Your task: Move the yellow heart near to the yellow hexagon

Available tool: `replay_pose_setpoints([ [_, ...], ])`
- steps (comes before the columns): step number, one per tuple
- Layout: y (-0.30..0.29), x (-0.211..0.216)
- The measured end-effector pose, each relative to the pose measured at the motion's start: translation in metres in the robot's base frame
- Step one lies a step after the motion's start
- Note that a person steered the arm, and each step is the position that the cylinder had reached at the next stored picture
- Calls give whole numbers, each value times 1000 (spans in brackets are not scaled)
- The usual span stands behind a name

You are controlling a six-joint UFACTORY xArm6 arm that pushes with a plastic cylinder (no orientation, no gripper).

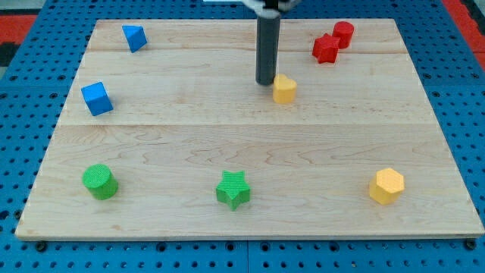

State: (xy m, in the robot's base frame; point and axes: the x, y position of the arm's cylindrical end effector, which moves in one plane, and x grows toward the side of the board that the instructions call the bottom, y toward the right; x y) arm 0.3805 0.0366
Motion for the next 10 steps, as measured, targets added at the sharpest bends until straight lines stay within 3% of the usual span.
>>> replay_pose_setpoints([
  [1,11,6],
  [3,-16,-27],
  [4,6,-23],
  [5,37,27],
  [6,46,50],
  [8,77,31],
  [9,110,94],
  [10,119,122],
])
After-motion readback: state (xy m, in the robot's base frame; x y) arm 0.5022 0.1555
